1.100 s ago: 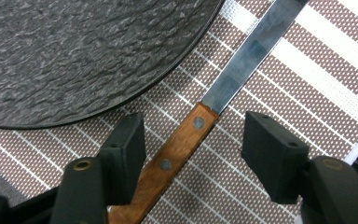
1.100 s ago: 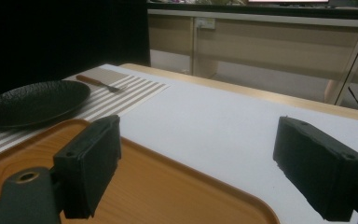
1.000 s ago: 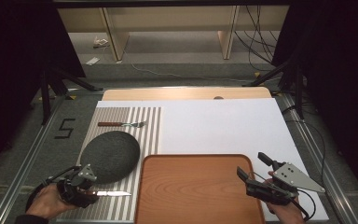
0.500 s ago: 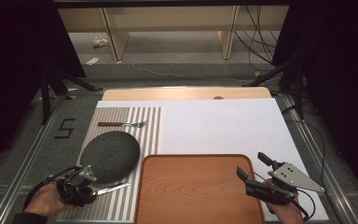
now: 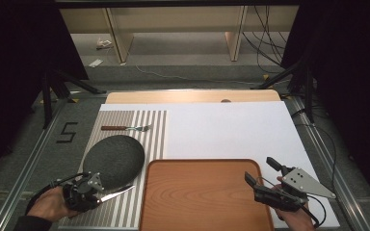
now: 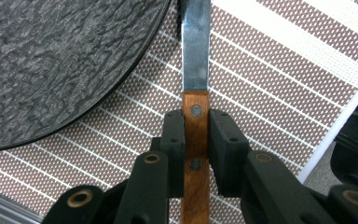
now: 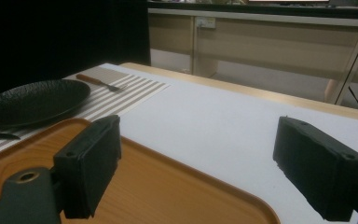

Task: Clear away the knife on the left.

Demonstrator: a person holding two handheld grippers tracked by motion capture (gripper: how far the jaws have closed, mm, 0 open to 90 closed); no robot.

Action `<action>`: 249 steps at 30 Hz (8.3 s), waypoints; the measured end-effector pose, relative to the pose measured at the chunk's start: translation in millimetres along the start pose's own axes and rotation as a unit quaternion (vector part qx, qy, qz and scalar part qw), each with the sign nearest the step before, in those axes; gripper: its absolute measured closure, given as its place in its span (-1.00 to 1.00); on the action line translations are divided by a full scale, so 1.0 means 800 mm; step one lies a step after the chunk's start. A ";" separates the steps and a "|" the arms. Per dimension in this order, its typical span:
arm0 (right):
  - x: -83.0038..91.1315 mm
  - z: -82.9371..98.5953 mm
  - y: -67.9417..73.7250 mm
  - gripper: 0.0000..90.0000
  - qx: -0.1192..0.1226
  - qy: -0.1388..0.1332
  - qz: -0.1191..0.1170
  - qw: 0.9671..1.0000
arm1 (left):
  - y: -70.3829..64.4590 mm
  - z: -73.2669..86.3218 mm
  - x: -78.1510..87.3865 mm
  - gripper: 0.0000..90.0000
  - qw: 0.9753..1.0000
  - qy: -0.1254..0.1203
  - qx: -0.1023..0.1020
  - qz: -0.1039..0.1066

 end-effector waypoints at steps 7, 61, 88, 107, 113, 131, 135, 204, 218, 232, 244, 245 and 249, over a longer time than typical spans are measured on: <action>0.000 0.000 0.000 -0.64 0.000 0.000 0.000 1.000 | 0.001 0.005 0.001 0.70 1.000 -0.015 0.008 0.006; 0.000 -0.001 -0.001 -0.64 0.002 -0.002 -0.001 1.000 | -0.088 -0.139 0.068 0.70 0.976 -0.179 0.076 0.099; 0.000 0.000 0.001 -0.64 0.005 -0.001 -0.002 1.000 | -0.116 -0.202 0.025 0.71 0.980 -0.130 0.052 0.145; 0.001 0.000 0.001 -0.64 0.006 -0.001 -0.003 1.000 | -0.123 -0.210 0.001 0.70 0.981 -0.092 0.057 0.158; 0.001 0.000 0.001 -0.64 0.007 0.000 -0.003 1.000 | -0.122 -0.210 -0.003 0.70 0.981 -0.087 0.059 0.161; 0.001 0.000 0.001 -0.64 0.006 0.001 -0.004 1.000 | -0.129 -0.209 0.010 -0.04 0.981 -0.110 0.063 0.147; 0.000 0.000 0.001 -0.64 0.007 0.001 -0.005 1.000 | -0.133 -0.206 0.032 -0.15 0.979 -0.159 0.055 0.114; 0.001 0.001 0.000 -0.64 0.008 0.000 -0.002 1.000 | -0.144 -0.230 -0.002 0.99 0.992 -0.097 0.007 0.085; 0.001 0.001 0.000 -0.64 0.009 0.001 -0.002 1.000 | -0.129 -0.208 -0.002 0.99 0.992 -0.094 0.032 0.081; 0.001 0.001 0.001 -0.64 0.009 0.001 -0.002 1.000 | -0.116 -0.200 -0.002 0.99 0.992 -0.092 0.049 0.071; 0.001 0.001 0.001 -0.64 0.009 0.002 -0.001 1.000 | -0.105 -0.186 -0.001 0.99 0.991 -0.089 0.067 0.070; 0.001 0.001 0.001 -0.64 0.009 0.002 -0.001 1.000 | -0.104 -0.185 -0.002 0.99 0.991 -0.089 0.067 0.071; 0.000 0.001 0.001 -0.64 0.010 0.003 -0.002 1.000 | -0.103 -0.183 -0.002 0.99 0.991 -0.087 0.070 0.071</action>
Point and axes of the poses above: each handheld gripper's, and its own axes: x roughly backward along the jaws, z roughly out of its underside, y roughly to its left, the point moved 1 cm from there along -x, roughly forward along the jaws, and after that the axes turned 8 degrees about y, right-handed, at the moved point
